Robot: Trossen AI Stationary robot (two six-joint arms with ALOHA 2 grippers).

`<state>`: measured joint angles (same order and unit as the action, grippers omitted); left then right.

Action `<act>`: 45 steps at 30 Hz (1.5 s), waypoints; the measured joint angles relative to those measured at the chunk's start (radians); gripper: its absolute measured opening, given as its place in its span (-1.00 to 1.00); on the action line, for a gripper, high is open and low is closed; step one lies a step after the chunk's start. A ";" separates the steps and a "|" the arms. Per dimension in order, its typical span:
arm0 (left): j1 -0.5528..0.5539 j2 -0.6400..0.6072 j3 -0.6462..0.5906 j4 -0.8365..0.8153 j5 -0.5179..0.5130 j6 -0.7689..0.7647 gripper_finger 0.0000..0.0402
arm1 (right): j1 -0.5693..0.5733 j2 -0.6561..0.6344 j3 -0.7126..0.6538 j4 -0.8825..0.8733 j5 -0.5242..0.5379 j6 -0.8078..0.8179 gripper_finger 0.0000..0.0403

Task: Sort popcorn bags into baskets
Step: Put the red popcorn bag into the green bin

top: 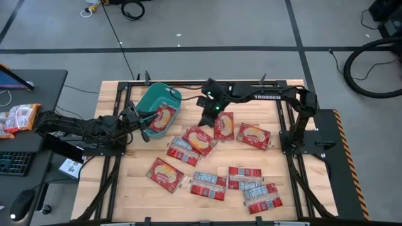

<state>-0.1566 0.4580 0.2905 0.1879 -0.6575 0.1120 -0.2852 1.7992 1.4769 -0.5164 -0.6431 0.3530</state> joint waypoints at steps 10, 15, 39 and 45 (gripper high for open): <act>0.003 0.000 0.000 0.001 0.000 0.002 -0.68 | 0.092 0.031 -0.005 -0.069 0.277 -0.220 -0.80; 0.003 0.000 0.000 0.000 0.000 0.002 -0.68 | 0.189 0.048 -0.003 -0.065 0.412 -0.442 -0.66; 0.003 0.000 -0.001 -0.005 0.000 -0.083 -0.68 | 0.482 0.111 -0.127 0.147 0.844 -0.465 0.31; -0.020 0.007 -0.001 -0.088 0.001 -0.208 -0.68 | 0.542 0.210 -0.055 0.084 1.063 -0.528 0.31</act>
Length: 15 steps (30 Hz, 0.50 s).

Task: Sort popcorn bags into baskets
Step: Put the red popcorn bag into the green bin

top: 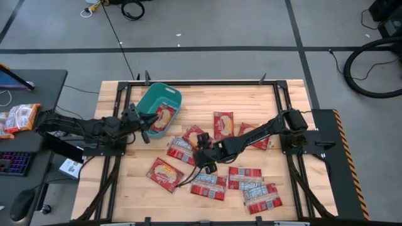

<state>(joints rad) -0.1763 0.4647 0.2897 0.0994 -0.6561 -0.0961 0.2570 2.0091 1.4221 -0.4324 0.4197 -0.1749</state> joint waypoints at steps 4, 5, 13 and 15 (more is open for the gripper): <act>-0.027 0.002 0.000 -0.037 0.017 -0.074 -0.68 | 0.013 0.013 0.002 0.020 0.010 0.118 0.31; -0.035 0.002 0.000 -0.040 0.028 -0.082 -0.68 | 0.018 0.017 0.002 0.015 0.021 0.147 0.31; -0.091 0.024 0.000 -0.057 0.052 -0.151 -0.68 | 0.061 0.085 0.000 -0.023 0.123 0.178 0.31; -0.102 0.033 0.000 -0.057 0.052 -0.156 -0.68 | 0.071 0.091 0.001 -0.030 0.146 0.178 0.31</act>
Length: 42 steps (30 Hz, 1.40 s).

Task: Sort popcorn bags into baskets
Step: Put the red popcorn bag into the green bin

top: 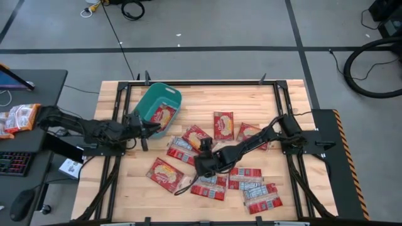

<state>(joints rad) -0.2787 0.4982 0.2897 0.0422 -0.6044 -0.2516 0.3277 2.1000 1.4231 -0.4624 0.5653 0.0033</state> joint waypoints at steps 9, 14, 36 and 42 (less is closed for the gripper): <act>-0.008 0.019 0.000 0.005 -0.001 -0.005 -0.68 | -0.001 0.039 0.000 -0.093 0.070 0.032 0.26; -0.007 0.019 0.000 0.010 -0.001 -0.004 -0.68 | -0.003 0.041 0.002 -0.122 0.075 0.049 0.14; -0.007 0.019 0.000 0.011 -0.001 0.006 -0.68 | -0.001 -0.043 0.000 -0.181 0.235 -0.163 -0.92; -0.007 0.019 0.000 0.021 -0.001 0.033 -0.68 | -0.018 -0.111 0.000 -0.128 0.219 -0.370 -0.97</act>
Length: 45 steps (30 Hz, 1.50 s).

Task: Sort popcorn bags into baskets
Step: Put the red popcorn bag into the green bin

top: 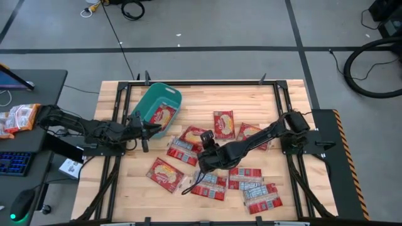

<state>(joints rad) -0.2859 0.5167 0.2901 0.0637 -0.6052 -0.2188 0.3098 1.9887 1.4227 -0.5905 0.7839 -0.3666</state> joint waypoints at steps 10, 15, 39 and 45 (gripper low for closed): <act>0.001 0.000 0.000 0.088 0.000 0.126 -0.68 | -0.114 -0.112 0.000 0.182 -0.130 -0.300 -0.97; 0.002 0.000 0.000 0.145 0.000 0.223 -0.68 | -0.180 -0.128 0.000 0.328 -0.182 -0.534 -0.96; 0.017 -0.151 0.001 0.234 -0.072 0.567 -0.68 | -0.462 -0.126 0.000 0.862 -0.794 -1.071 -0.96; 0.050 -0.151 0.001 0.240 -0.071 0.582 -0.68 | -0.511 -0.072 0.014 0.927 -0.918 -1.053 -0.96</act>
<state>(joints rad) -0.2357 0.3660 0.2909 0.3034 -0.6760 0.3630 -0.2008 1.9168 1.4371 0.3360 -0.1344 -1.4192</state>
